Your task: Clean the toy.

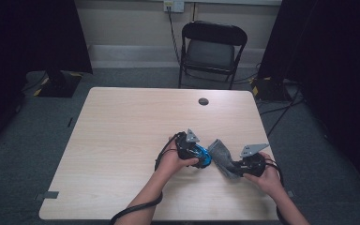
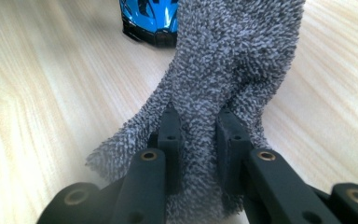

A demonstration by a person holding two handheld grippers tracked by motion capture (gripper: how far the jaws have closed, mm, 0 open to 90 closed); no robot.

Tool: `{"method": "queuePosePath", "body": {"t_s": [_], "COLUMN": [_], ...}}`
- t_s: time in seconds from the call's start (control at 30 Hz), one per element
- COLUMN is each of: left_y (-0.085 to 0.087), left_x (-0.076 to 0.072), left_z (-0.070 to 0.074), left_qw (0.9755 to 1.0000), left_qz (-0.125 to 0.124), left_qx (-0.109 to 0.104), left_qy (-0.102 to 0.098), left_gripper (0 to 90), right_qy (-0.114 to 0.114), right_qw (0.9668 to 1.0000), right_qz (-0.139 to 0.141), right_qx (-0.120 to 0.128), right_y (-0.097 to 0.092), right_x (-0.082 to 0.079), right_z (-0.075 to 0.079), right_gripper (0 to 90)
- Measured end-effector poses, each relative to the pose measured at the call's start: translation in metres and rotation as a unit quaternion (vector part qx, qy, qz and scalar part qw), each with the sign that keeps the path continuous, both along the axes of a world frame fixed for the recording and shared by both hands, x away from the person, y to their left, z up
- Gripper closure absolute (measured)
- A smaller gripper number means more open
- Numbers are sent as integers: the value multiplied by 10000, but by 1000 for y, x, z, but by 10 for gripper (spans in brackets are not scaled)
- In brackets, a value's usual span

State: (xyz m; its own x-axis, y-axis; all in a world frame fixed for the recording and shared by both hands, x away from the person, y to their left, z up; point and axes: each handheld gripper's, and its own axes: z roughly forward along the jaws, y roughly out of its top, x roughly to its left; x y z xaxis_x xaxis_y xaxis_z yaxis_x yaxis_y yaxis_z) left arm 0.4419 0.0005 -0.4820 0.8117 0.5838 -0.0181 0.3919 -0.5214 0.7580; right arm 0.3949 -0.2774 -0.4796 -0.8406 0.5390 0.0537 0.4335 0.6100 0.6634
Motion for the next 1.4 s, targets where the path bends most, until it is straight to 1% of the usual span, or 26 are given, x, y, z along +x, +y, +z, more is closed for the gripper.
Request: {"method": "queuePosePath", "body": {"t_s": [0.13,0.33,0.43,0.67,0.73,0.77,0.8,0.87,0.93,1.0,1.1,1.2,1.27,1.33,1.4], "left_y": [0,0,0,0,0,0,0,0,0,0,0,0,0,0,0], "left_x": [0,-1,-1,-1,-1,-1,-1,-1,-1,-1,-1,-1,-1,0,0], "left_z": [0,0,0,0,0,0,0,0,0,0,0,0,0,0,0], "left_qw": [10000,10000,10000,10000,10000,10000,10000,10000,10000,10000,10000,10000,10000,10000,10000], "left_qz": [-2,1,-2,-11,-12,-10,-11,-10,-7,-15,-15,-31,-32,-38,-38], "left_qx": [1,8,11,11,10,13,12,6,-4,-4,-12,-7,-12,-13,-18], "left_qy": [-7,-27,-30,-21,-25,-32,-34,-31,-18,-19,-18,-14,-8,-2,5], "left_gripper": [0,0,0,0,0,0,0,0,0,0,0,0,0,0,0], "right_qy": [33,129,172,138,103,57,57,29,32,2,-25,-101,-113,-163,-152], "right_qw": [10000,9999,9997,9987,9983,9980,9980,9976,9973,9971,9965,9967,9970,9973,9975], "right_qz": [20,-23,-122,-421,-483,-535,-535,-575,-611,-661,-718,-711,-664,-647,-646], "right_qx": [-40,14,79,240,309,344,344,385,412,383,434,384,376,317,263], "right_y": [-3,-9,-14,-31,-33,-34,-34,-33,-31,-28,-23,-16,-9,-3,4], "right_x": [-4,-10,-11,-10,-7,-3,-3,1,6,12,22,32,40,46,53], "right_z": [1,3,5,8,12,17,17,22,25,27,29,31,32,32,32], "right_gripper": [751,751,752,754,754,754,754,754,754,754,754,755,754,755,754]}}
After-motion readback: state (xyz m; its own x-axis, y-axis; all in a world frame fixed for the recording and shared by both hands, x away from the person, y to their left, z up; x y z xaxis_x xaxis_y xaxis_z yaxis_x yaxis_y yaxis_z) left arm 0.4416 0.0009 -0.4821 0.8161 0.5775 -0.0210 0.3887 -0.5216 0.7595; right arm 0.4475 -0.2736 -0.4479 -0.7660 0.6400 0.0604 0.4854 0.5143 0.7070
